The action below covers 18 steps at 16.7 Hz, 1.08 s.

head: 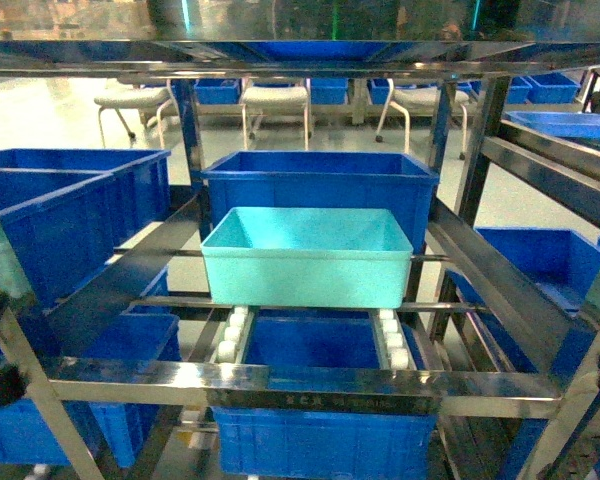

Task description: Organize blue bins on left shelf correctly

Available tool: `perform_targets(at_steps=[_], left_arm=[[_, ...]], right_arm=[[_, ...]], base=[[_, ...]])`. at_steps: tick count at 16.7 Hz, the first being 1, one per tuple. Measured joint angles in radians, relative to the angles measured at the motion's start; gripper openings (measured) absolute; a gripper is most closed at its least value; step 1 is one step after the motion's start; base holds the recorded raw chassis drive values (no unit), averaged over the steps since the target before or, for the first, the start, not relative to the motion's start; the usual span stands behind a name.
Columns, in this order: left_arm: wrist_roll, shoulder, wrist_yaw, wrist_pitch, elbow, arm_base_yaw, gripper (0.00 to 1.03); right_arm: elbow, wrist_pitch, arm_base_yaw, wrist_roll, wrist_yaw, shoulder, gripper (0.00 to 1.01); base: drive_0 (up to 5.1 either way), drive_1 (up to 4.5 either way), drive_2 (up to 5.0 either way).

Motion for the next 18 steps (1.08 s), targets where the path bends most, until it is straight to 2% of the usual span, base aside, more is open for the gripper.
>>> perform_targets(at_steps=[1, 2, 5, 7, 8, 9, 10, 11, 12, 14, 18], left_arm=[[-0.001, -0.040, 0.018, -0.006, -0.030, 0.024, 0.02], [0.001, -0.115, 0.049, 0.003, -0.044, 0.060, 0.02], [0.002, -0.304, 0.060, 0.004, -0.094, 0.066, 0.02], [0.002, -0.442, 0.060, -0.109, -0.124, 0.065, 0.02], [0.002, -0.546, 0.060, -0.193, -0.134, 0.065, 0.02], [0.002, -0.623, 0.059, -0.256, -0.134, 0.065, 0.02], [0.002, -0.710, 0.059, -0.335, -0.134, 0.065, 0.02], [0.002, -0.800, 0.059, -0.440, -0.133, 0.065, 0.02], [0.002, -0.932, 0.060, -0.565, -0.133, 0.065, 0.02], [0.002, -1.043, 0.059, -0.665, -0.133, 0.065, 0.02], [0.002, -1.222, 0.059, -0.832, -0.134, 0.065, 0.02]], right_arm=[[-0.049, -0.016, -0.013, 0.000, -0.013, -0.024, 0.06], [-0.084, -0.019, -0.026, 0.000, -0.028, -0.066, 0.02], [-0.136, 0.002, -0.059, 0.000, -0.058, -0.267, 0.02], [-0.190, -0.039, -0.089, 0.000, -0.083, -0.408, 0.02], [-0.206, -0.100, -0.097, 0.000, -0.101, -0.501, 0.02], [-0.223, -0.174, -0.146, -0.001, -0.163, -0.591, 0.02], [-0.231, -0.254, -0.183, 0.000, -0.167, -0.674, 0.02], [-0.232, -0.314, -0.184, 0.000, -0.176, -0.756, 0.02], [-0.230, -0.431, -0.180, 0.000, -0.178, -0.857, 0.02], [-0.230, -0.602, -0.180, 0.000, -0.179, -1.043, 0.02], [-0.231, -0.786, -0.180, 0.000, -0.179, -1.242, 0.02]], base=[[0.0, 0.00, 0.0], [0.0, 0.00, 0.0], [0.0, 0.00, 0.0], [0.0, 0.00, 0.0], [0.0, 0.00, 0.0], [0.0, 0.00, 0.0], [0.0, 0.00, 0.0], [0.0, 0.00, 0.0], [0.0, 0.00, 0.0], [0.0, 0.00, 0.0], [0.0, 0.00, 0.0]])
